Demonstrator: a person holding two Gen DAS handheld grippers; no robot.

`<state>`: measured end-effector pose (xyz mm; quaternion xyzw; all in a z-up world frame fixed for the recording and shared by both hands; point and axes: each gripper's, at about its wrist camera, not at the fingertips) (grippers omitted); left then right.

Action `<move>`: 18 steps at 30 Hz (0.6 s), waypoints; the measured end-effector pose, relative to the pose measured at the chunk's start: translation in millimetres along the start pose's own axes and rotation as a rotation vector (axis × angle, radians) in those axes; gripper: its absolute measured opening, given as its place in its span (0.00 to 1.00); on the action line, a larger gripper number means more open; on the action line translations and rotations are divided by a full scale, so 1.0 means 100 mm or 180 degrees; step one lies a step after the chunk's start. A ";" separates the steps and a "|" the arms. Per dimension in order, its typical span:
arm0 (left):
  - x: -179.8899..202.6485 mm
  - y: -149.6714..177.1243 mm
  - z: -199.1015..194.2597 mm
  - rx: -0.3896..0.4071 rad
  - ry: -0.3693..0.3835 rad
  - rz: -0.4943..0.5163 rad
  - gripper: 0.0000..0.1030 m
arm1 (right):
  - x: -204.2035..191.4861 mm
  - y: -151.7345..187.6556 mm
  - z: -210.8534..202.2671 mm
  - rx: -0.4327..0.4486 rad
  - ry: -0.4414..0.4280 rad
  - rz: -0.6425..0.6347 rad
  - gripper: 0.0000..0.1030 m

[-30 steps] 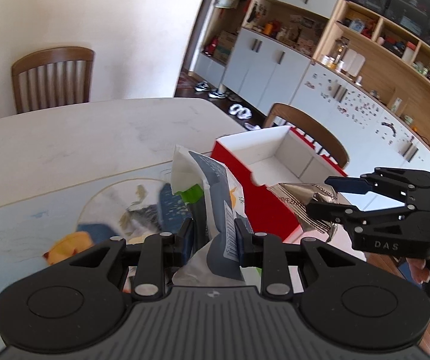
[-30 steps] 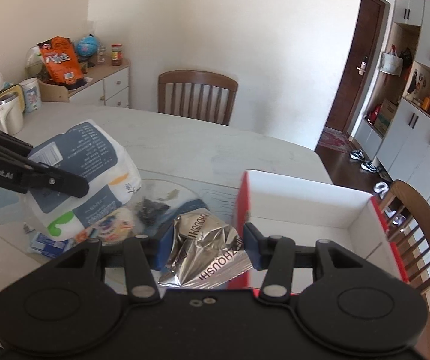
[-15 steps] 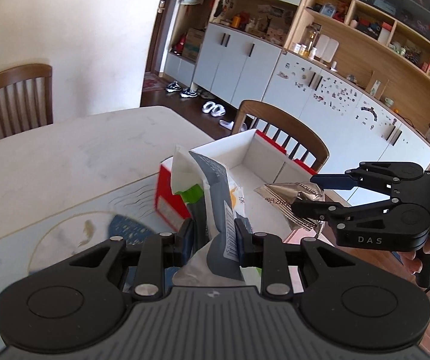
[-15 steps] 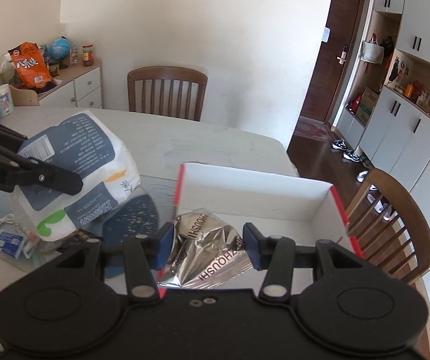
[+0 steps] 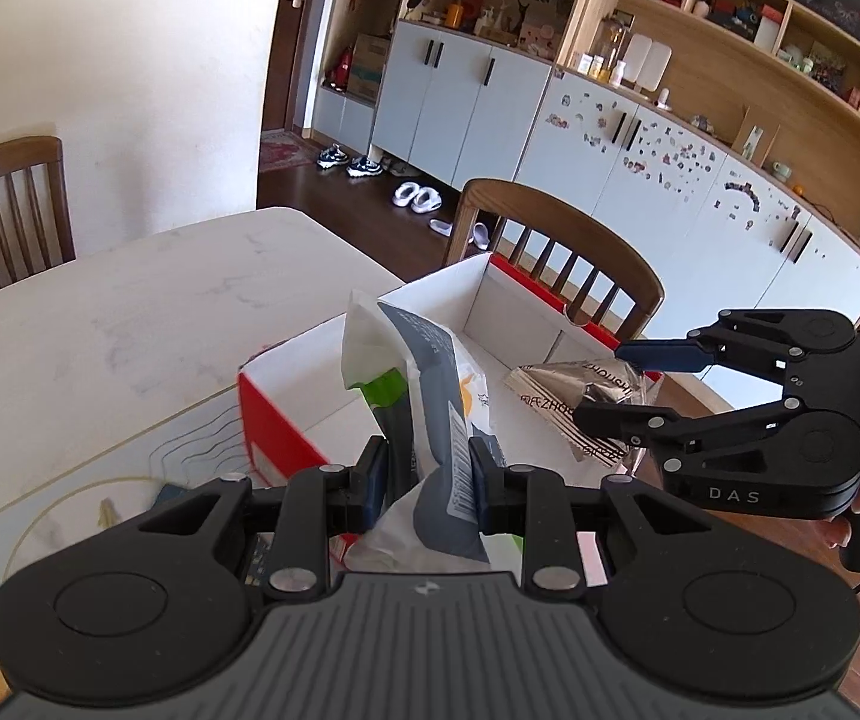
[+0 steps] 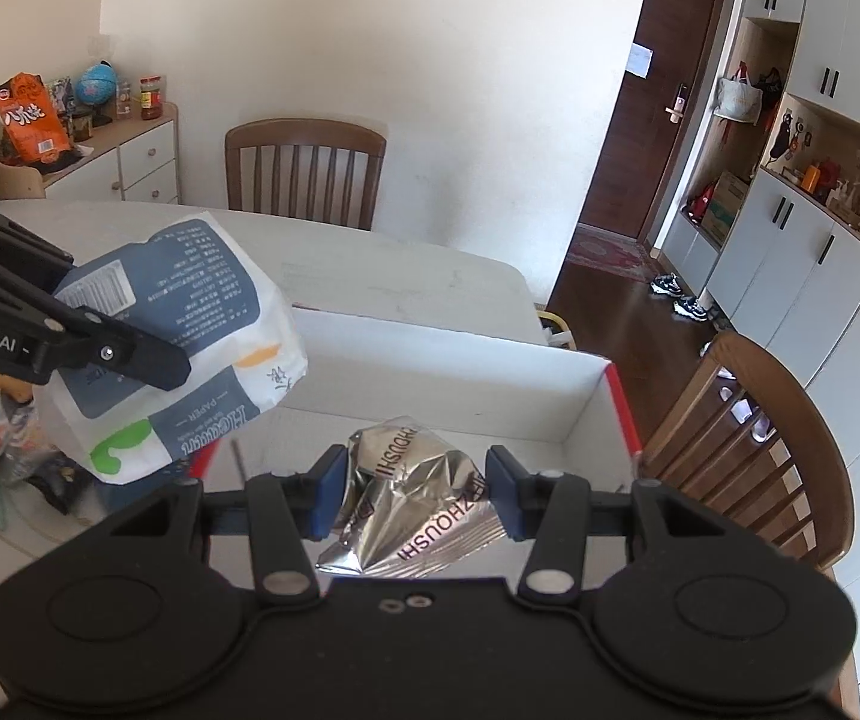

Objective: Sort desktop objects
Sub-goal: 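Lift both held packs and carry them over the red shoebox, then lower both packs into the red shoebox and open both tools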

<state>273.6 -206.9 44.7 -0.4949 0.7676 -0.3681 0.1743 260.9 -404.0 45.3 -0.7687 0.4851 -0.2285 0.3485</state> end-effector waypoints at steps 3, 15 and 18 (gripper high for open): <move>0.04 -0.08 0.15 -0.0050 -0.0033 0.0065 0.26 | 0.08 -0.01 0.06 0.0000 0.0014 -0.0004 0.48; 0.16 -0.27 0.76 -0.0383 -0.0110 0.0347 0.26 | 0.30 0.03 0.29 -0.0040 0.0072 -0.0068 0.48; 0.18 -0.29 0.93 -0.0509 -0.0171 0.0434 0.26 | 0.34 0.06 0.35 -0.0062 0.0082 -0.0064 0.48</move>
Point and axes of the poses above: each gripper's, at about its wrist camera, not at the fingertips, and z roughly the way its jaws point, x to its right, y to its underside, and after that the axes turned 10 degrees about z, right-handed
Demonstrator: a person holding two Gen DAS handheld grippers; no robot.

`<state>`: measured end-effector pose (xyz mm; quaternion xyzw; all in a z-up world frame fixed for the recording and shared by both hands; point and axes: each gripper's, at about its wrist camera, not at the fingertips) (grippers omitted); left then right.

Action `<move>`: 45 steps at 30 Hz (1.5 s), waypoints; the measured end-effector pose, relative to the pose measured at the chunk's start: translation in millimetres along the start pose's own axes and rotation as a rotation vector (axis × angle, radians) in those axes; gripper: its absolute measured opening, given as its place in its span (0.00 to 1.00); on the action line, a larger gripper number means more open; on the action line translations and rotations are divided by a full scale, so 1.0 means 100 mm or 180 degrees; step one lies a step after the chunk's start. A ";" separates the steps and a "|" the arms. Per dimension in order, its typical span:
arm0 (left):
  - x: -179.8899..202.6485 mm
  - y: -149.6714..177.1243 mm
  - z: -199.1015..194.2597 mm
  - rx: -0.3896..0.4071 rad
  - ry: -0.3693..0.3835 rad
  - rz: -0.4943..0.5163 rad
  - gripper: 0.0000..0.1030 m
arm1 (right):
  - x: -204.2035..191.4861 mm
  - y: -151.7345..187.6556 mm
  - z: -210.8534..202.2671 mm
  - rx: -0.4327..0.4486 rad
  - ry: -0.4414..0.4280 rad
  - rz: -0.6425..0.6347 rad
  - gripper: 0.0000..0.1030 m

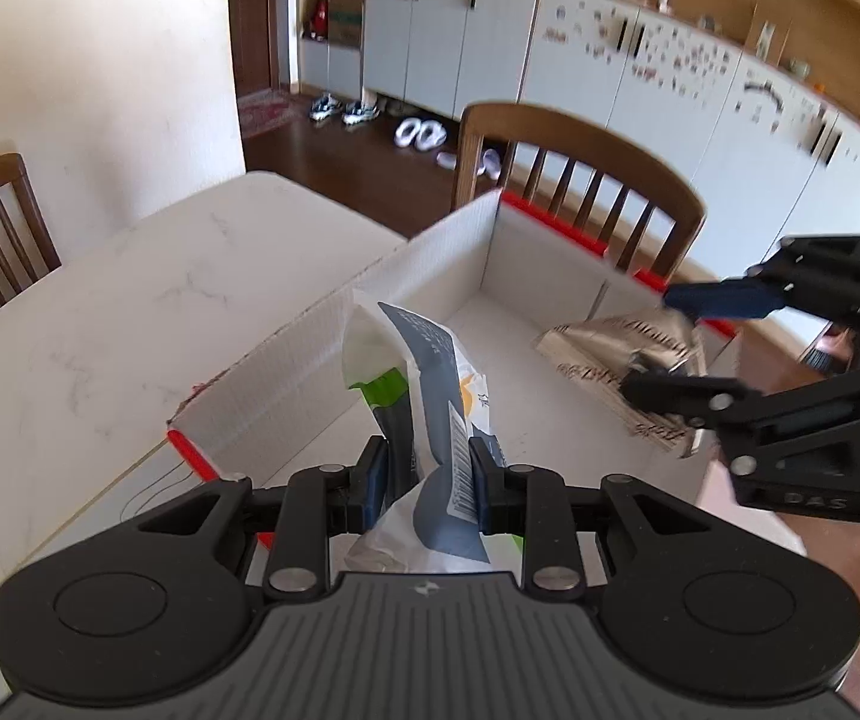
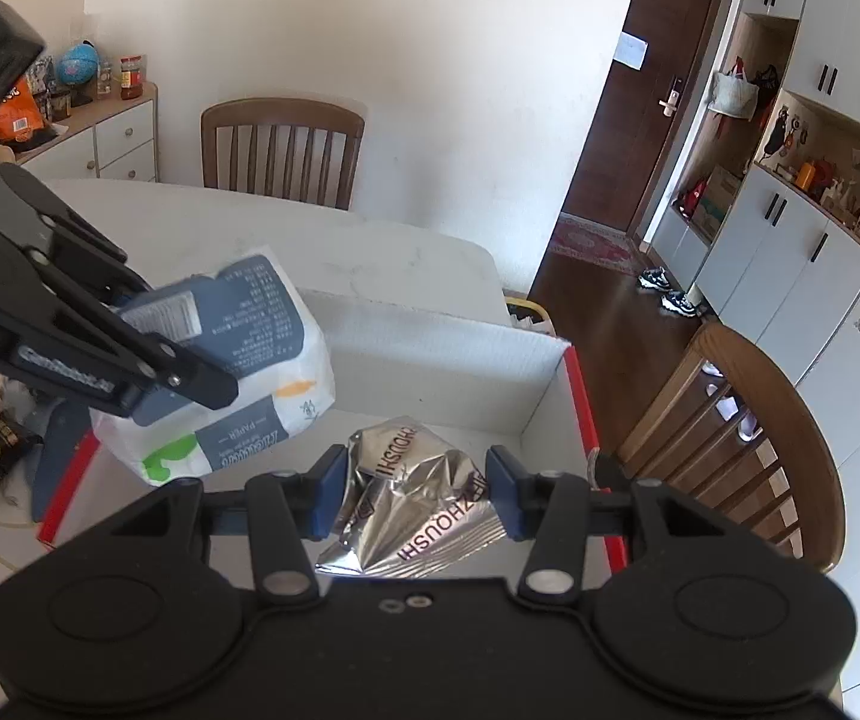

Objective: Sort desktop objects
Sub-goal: 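Lower both packs into the red shoebox and open both tools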

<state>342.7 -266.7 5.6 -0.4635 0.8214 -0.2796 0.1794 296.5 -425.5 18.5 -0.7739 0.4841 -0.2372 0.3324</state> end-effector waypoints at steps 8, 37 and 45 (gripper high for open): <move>0.12 -0.08 0.33 -0.0222 -0.0023 0.0185 0.26 | 0.15 0.13 0.30 -0.0121 0.0053 0.0110 0.48; 0.13 -0.11 0.93 -0.0737 -0.0022 0.0302 0.26 | 0.26 0.30 0.84 -0.0580 0.0016 0.0088 0.48; 0.08 -0.13 0.91 -0.0742 -0.0011 0.0191 0.26 | 0.30 0.34 0.88 -0.0643 -0.0007 0.0095 0.49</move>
Point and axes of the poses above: each gripper's, at about its wrist camera, not at the fingertips, and z roughly the way its jaws point, x to its right, y to its underside, and after that the axes turned 10 degrees about z, right-handed
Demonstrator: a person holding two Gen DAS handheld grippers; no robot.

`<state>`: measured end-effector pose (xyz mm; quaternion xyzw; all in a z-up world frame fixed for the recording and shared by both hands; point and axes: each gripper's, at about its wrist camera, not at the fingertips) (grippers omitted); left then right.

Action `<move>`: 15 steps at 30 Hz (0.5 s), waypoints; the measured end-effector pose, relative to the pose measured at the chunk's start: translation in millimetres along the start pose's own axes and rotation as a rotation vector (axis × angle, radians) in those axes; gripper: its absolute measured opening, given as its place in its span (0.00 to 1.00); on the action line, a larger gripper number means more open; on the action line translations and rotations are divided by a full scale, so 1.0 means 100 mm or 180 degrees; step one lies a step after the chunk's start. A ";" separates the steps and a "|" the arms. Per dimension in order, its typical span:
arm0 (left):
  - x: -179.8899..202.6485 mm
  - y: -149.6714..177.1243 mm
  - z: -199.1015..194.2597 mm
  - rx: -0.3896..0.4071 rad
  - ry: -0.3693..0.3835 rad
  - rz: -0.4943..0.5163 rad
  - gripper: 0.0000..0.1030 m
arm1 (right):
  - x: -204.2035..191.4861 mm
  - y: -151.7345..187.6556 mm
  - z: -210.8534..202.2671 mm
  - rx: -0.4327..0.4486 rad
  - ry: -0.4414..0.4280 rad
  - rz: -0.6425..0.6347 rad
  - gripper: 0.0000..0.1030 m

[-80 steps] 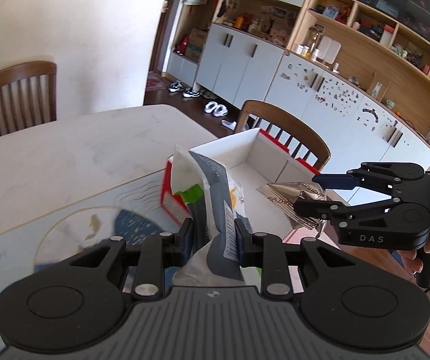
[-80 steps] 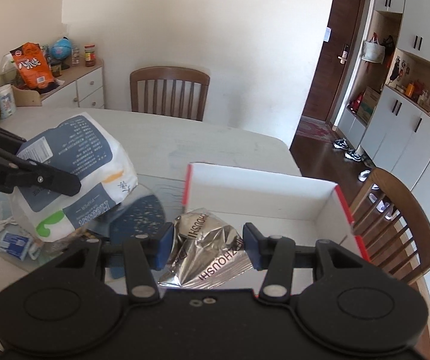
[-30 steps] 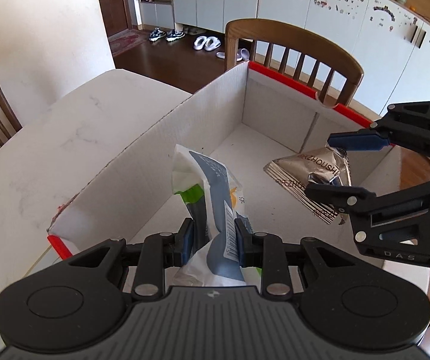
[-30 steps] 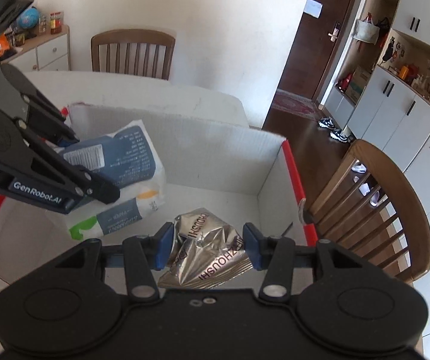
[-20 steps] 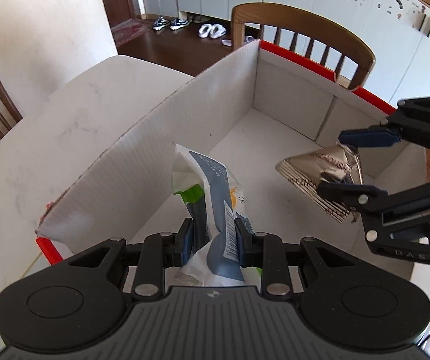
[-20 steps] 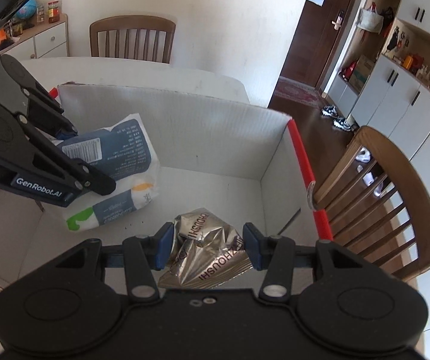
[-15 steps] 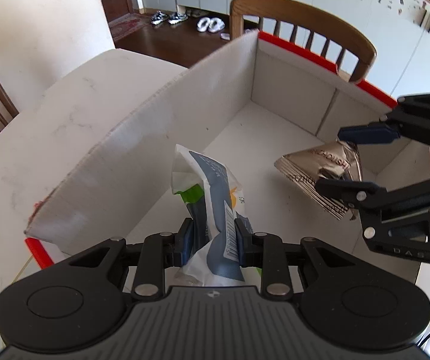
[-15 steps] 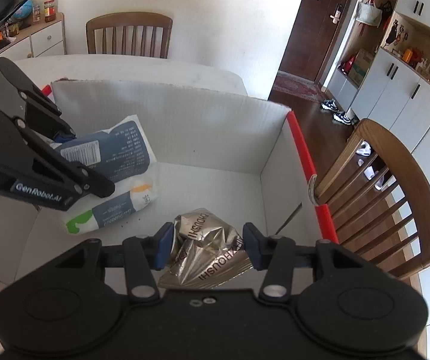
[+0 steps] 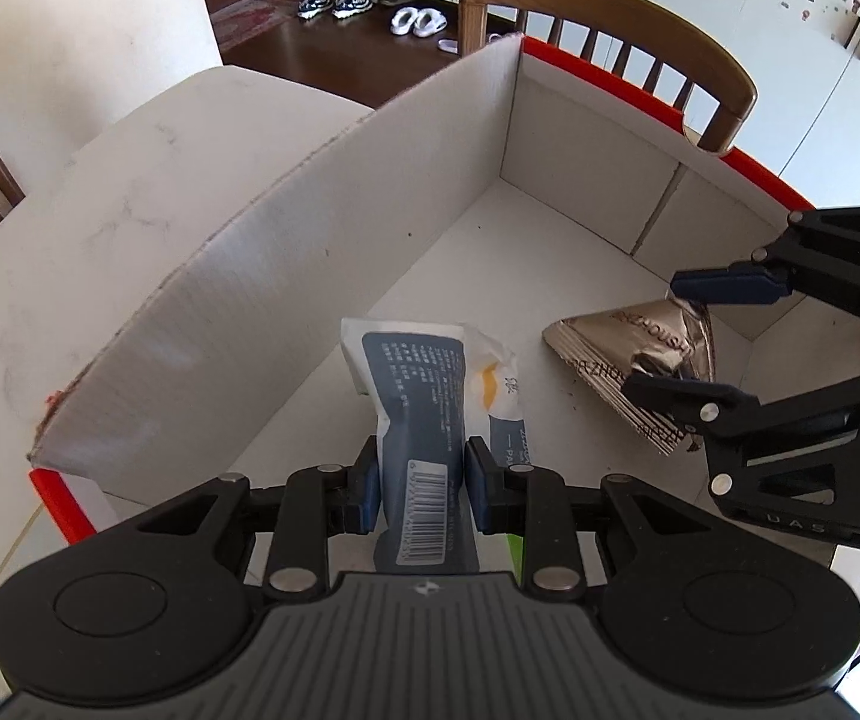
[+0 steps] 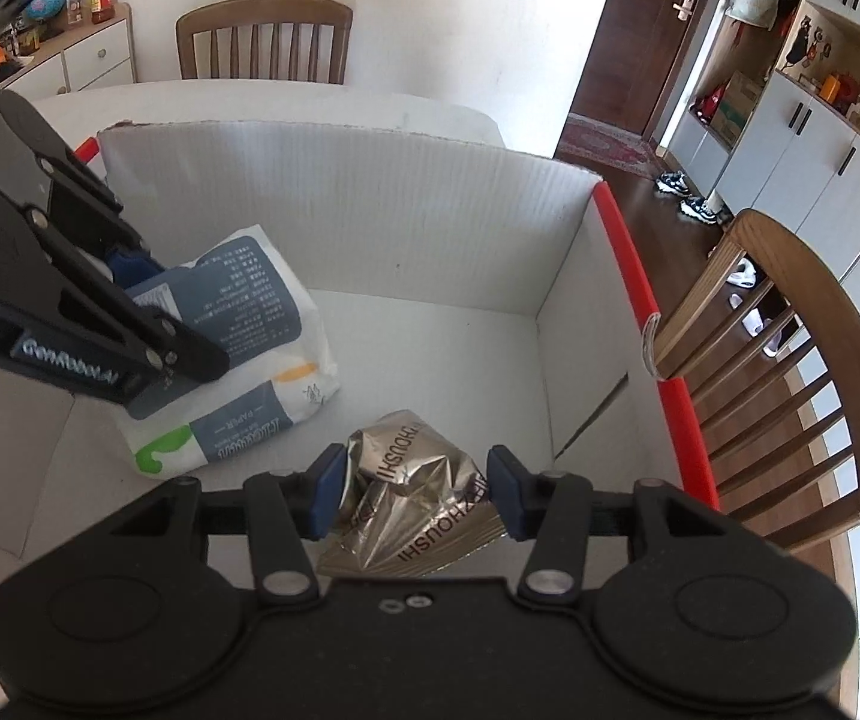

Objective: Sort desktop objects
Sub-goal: 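Lower both packs into the red shoebox and open both tools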

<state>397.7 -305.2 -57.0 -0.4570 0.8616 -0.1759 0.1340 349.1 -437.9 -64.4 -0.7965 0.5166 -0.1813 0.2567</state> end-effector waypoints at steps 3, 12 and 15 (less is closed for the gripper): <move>-0.01 -0.01 -0.02 0.0000 0.0019 -0.0004 0.26 | 0.00 0.01 0.01 -0.0038 -0.0013 0.0016 0.49; -0.01 0.05 -0.25 0.0161 -0.0026 0.0005 0.56 | 0.06 -0.02 -0.15 0.0013 -0.0106 0.0049 0.56; 0.00 0.07 -0.34 0.0234 0.0004 0.0015 0.56 | 0.10 -0.03 -0.25 0.0019 -0.0147 0.0044 0.57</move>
Point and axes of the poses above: each gripper's, at about its wrist camera, not at the fingertips, and z roughly the way its jaws point, x to its right, y to its underside, and after that the axes turned 10 degrees about z, right-handed
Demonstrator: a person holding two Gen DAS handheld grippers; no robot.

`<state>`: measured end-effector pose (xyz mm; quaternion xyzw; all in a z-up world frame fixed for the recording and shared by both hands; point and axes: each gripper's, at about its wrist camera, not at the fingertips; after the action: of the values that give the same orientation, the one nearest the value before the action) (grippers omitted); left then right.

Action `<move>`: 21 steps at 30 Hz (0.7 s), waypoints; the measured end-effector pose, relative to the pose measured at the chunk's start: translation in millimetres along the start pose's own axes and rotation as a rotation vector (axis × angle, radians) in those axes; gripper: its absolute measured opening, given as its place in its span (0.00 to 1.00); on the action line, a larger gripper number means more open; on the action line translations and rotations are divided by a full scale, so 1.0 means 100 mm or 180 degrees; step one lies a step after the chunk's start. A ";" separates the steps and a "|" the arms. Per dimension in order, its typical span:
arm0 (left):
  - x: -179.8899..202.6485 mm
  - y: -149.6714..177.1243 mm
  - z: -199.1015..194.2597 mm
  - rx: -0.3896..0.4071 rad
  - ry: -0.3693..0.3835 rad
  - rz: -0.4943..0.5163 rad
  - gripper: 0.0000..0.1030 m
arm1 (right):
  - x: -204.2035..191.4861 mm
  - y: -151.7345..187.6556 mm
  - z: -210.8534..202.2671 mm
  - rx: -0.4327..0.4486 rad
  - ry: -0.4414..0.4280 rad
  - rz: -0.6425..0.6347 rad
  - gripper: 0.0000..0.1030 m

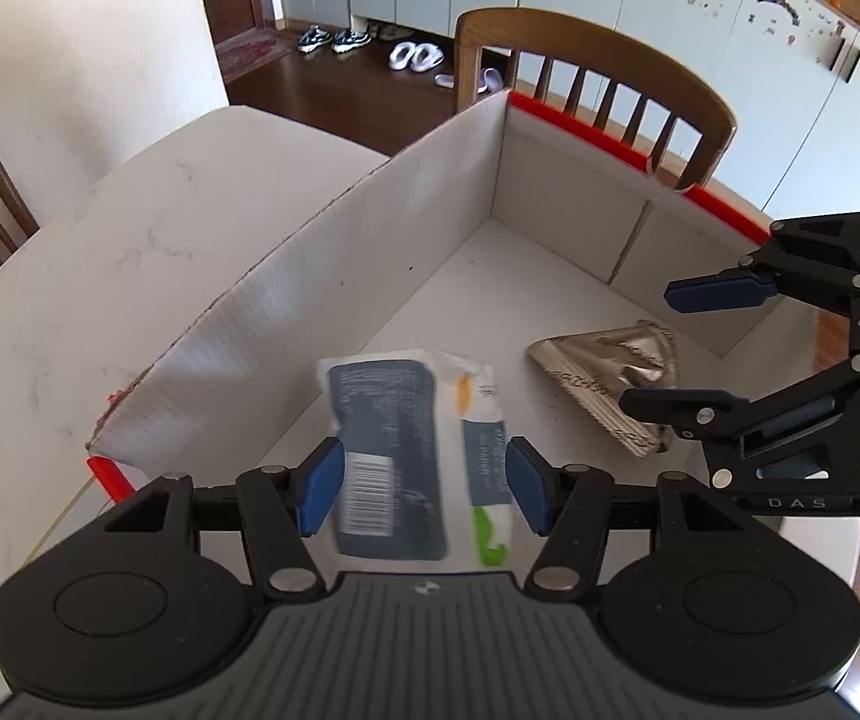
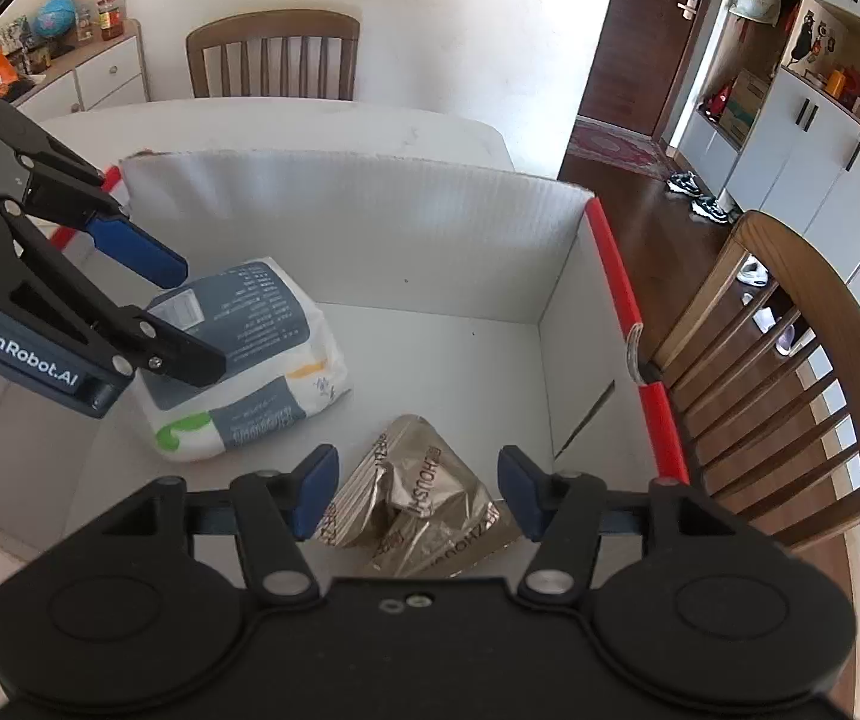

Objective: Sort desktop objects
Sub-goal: 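Lower both packs into the red shoebox and open both tools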

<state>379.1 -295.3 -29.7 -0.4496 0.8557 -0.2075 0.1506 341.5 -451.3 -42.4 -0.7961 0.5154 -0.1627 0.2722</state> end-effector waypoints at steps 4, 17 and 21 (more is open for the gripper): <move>0.04 0.02 -0.11 0.0070 0.0029 0.0033 0.56 | 0.02 -0.01 -0.13 -0.0003 -0.0047 -0.0016 0.57; 0.11 0.16 -0.52 0.0330 0.0149 0.0020 0.56 | -0.09 -0.08 -0.50 0.0055 -0.0192 -0.0050 0.63; 0.13 0.24 -0.64 0.0387 0.0162 0.0013 0.59 | -0.15 -0.07 -0.57 0.0046 -0.0206 -0.0089 0.66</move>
<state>326.8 -280.0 13.1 -0.4324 0.8460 -0.2702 0.1563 309.3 -450.8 7.5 -0.8061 0.4940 -0.1444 0.2922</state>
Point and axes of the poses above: each gripper's, at about its wrist camera, not at the fingertips, and z roughly the way its jaws point, x to its right, y to its underside, and after that the axes turned 10 degrees about z, right-handed
